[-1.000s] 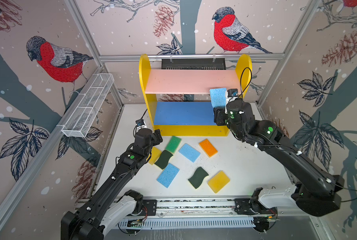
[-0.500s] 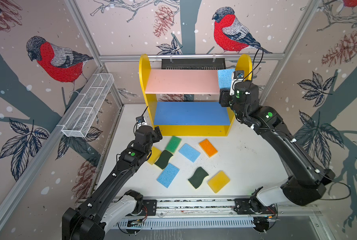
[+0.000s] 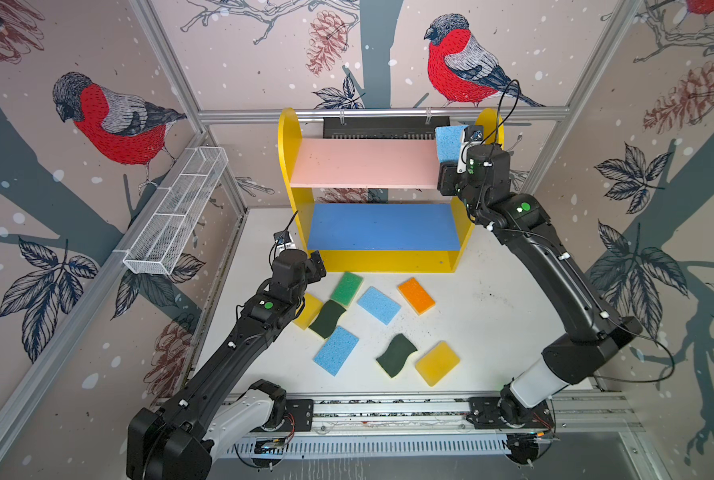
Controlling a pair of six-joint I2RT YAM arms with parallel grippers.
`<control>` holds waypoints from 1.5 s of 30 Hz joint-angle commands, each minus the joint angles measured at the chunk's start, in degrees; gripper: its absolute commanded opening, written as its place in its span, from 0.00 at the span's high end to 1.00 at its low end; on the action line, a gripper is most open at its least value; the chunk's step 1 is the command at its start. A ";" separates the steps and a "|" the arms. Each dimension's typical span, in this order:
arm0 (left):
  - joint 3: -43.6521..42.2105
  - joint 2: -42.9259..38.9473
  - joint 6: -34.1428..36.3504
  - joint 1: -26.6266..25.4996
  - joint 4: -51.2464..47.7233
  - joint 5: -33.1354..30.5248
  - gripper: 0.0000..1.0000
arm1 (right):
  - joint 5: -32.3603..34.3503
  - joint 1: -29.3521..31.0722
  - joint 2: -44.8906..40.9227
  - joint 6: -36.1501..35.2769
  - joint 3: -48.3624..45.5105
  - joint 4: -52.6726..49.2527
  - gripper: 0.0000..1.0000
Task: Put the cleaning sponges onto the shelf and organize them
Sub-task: 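Raise the light blue sponge onto the pink upper shelf and open the right gripper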
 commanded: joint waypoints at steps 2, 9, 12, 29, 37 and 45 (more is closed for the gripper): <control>0.30 0.57 0.64 0.01 2.46 -1.23 0.17 | -1.67 -0.85 1.69 -0.23 1.36 1.89 0.35; 0.46 1.95 0.73 0.03 2.59 -1.30 0.17 | -1.84 -1.44 3.52 0.69 2.96 0.09 0.35; 0.42 2.31 0.66 0.09 2.77 -1.15 0.17 | -1.07 -1.51 3.82 1.39 3.17 -0.47 0.34; 0.04 3.53 0.08 0.07 2.33 -0.78 0.16 | 0.79 -1.52 5.75 4.33 6.66 -6.35 0.30; 0.06 3.49 -0.09 0.07 1.89 -1.13 0.16 | 2.57 -1.70 5.84 3.74 6.71 -6.14 0.20; 0.43 3.68 -0.42 0.07 1.89 -1.12 0.16 | 4.61 -1.78 5.19 2.99 6.81 -5.80 0.16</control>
